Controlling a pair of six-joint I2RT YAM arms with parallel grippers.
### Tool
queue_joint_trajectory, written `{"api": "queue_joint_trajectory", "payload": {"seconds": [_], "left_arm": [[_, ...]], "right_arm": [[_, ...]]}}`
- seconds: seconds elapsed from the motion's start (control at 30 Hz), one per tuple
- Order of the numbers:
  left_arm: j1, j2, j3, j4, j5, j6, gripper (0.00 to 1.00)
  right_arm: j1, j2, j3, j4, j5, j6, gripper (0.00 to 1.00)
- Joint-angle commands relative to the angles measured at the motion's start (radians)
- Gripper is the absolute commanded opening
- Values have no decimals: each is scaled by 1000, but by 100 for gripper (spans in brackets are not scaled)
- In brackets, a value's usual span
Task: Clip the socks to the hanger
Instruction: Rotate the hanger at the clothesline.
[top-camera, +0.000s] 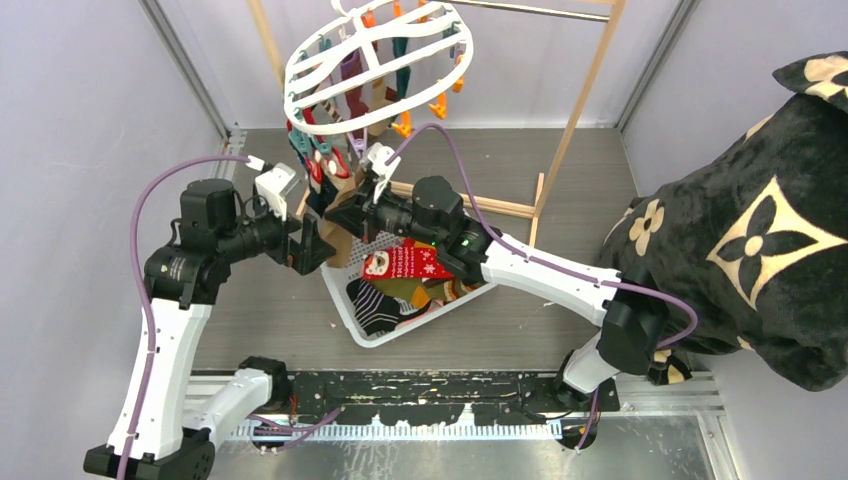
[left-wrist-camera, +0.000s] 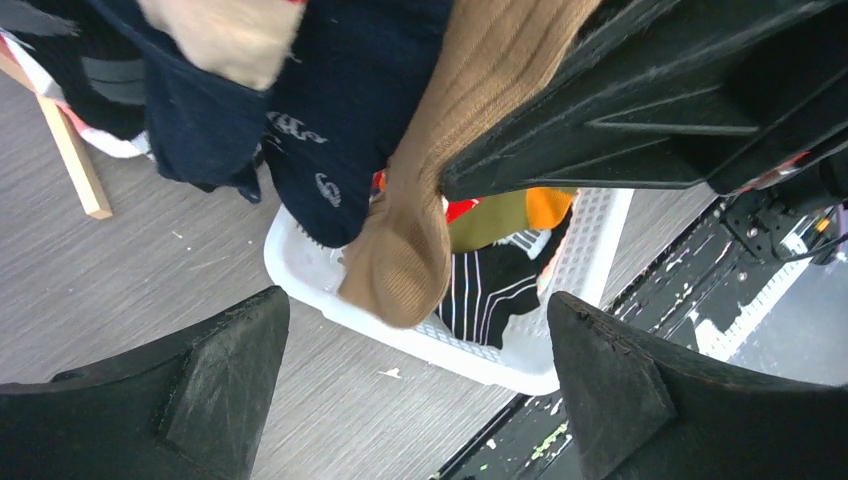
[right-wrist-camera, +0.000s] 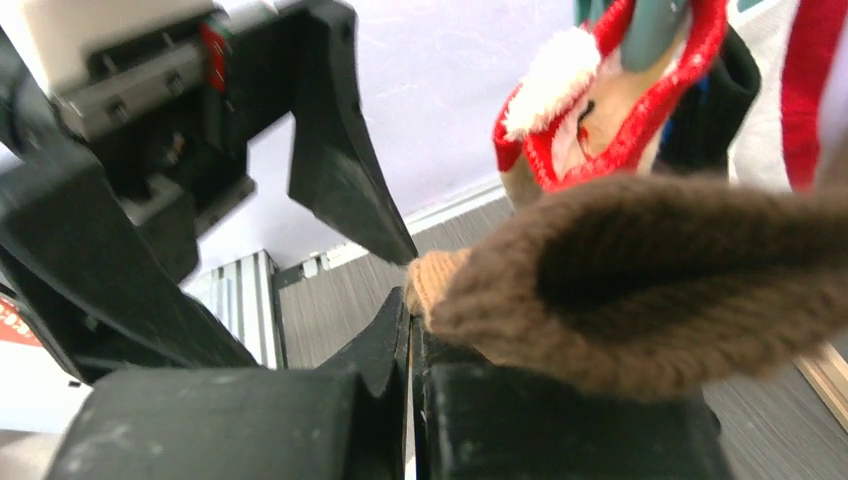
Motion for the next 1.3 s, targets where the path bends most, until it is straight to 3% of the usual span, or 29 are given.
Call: {"api": "queue_joint_trajectory", "payload": {"seconds": [0.0, 0.13, 0.27, 0.43, 0.53, 0.63, 0.67, 0.77, 0.9, 1.07, 1.27], "left_arm": [[-3, -47, -23, 80, 28, 76, 100], [-3, -56, -35, 118, -18, 137, 96], [-4, -64, -39, 154, -41, 183, 85], [-4, -42, -20, 128, 20, 204, 59], [-3, -27, -9, 108, 46, 212, 32], [-3, -30, -12, 119, -6, 210, 7], [-4, -35, -17, 126, -38, 208, 1], [-4, -53, -28, 128, -104, 221, 0], [-4, -71, -41, 130, -149, 231, 0], [-3, -52, -20, 155, -222, 206, 0], [-4, -32, 24, 171, -319, 170, 0]], "right_arm": [[23, 16, 107, 53, -6, 27, 1], [32, 25, 139, 54, -24, 55, 1], [33, 26, 156, 53, -36, 78, 1], [33, 35, 166, 59, -54, 110, 1], [34, 36, 168, 58, -57, 122, 2], [34, 8, 133, 60, -11, 126, 32], [33, -14, 106, 64, 17, 120, 37], [9, -97, 6, 91, 94, 123, 61], [-93, -191, -96, 119, 51, 187, 74], [-218, -209, -111, 158, -105, 285, 83], [-286, -205, -84, 178, -111, 282, 84]]}}
